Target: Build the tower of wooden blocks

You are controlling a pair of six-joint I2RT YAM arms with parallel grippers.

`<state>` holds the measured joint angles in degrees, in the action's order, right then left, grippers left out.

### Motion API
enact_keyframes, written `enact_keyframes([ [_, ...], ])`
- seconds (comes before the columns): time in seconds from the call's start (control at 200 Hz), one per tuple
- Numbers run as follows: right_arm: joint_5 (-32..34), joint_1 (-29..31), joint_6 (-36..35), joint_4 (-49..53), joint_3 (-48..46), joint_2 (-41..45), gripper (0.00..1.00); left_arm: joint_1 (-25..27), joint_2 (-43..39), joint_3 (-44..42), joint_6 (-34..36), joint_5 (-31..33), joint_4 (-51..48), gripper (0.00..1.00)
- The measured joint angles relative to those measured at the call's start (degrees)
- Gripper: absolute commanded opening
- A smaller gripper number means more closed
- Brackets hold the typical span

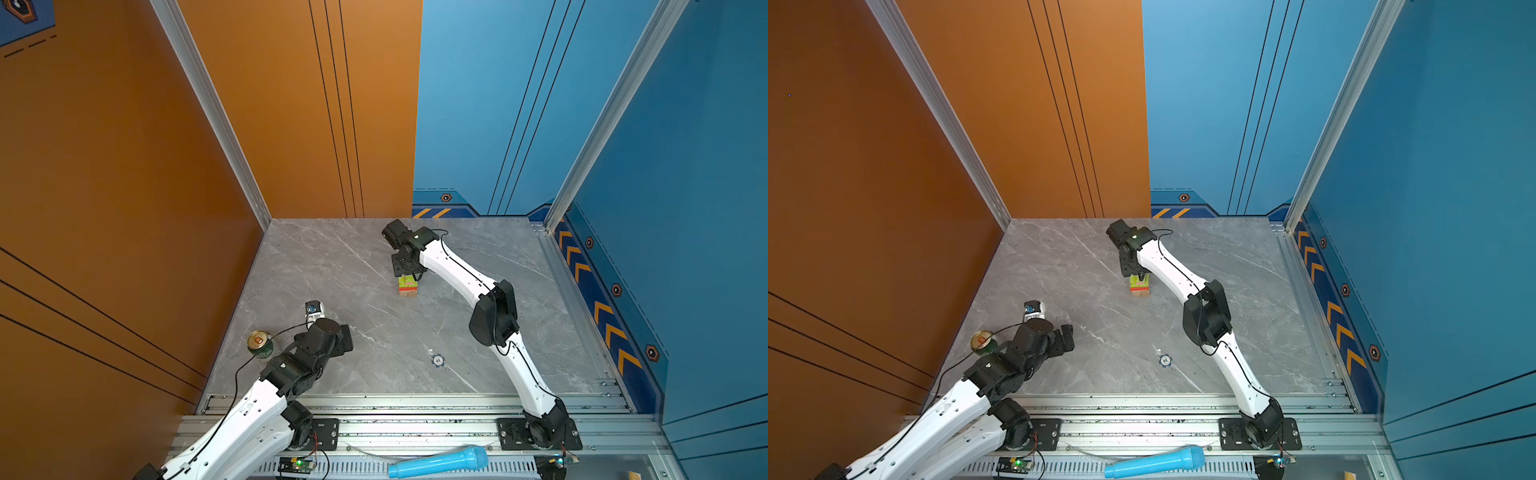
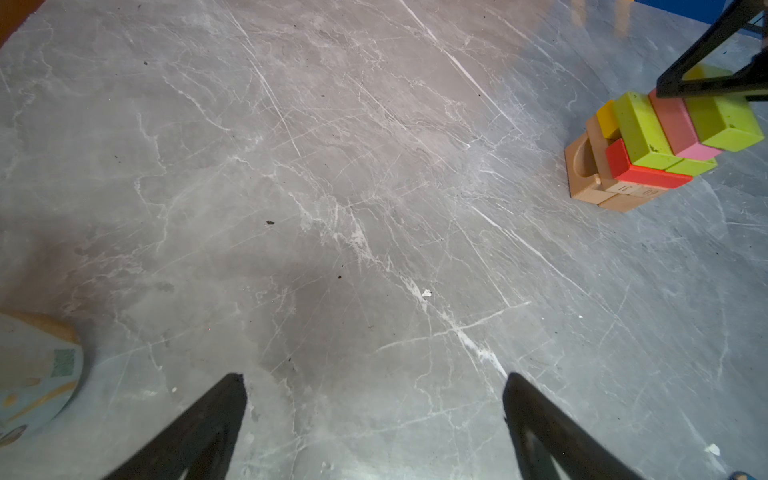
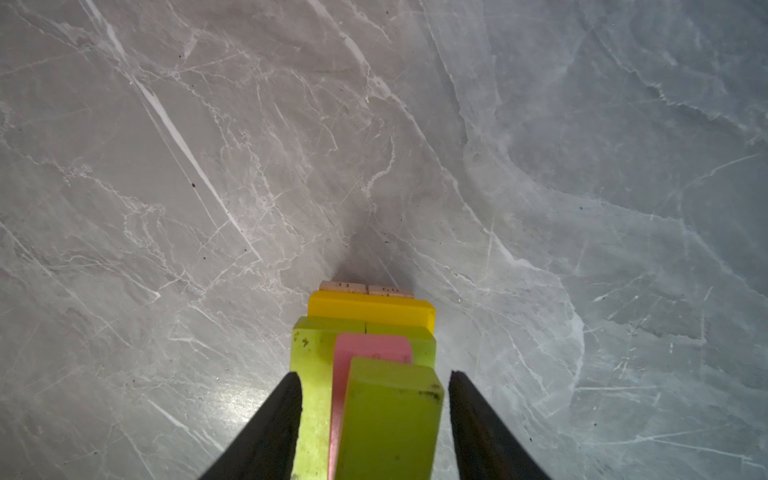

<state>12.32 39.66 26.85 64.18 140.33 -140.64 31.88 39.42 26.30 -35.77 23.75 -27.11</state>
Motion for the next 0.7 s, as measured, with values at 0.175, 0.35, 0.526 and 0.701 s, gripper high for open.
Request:
enact_keyframes([
  [0.175, 0.02, 0.0, 0.11, 0.5, 1.18, -0.81, 0.55, -0.59, -0.04, -0.04, 0.0, -0.48, 0.17, 0.98],
  [0.35, 0.02, 0.0, 0.13, 1.07, 1.84, -1.6, 0.5, -0.87, -0.04, -0.07, 0.0, -0.76, 0.22, 0.98],
  [0.526, 0.02, 0.0, 0.17, 1.42, 1.9, -1.9, 0.47, -1.18, -0.04, -0.07, 0.0, -0.98, 0.22, 0.98],
  [0.701, 0.04, 0.0, 0.2, 1.42, 2.12, -1.9, 0.42, -1.22, -0.04, -0.07, 0.0, -1.14, 0.22, 0.98],
])
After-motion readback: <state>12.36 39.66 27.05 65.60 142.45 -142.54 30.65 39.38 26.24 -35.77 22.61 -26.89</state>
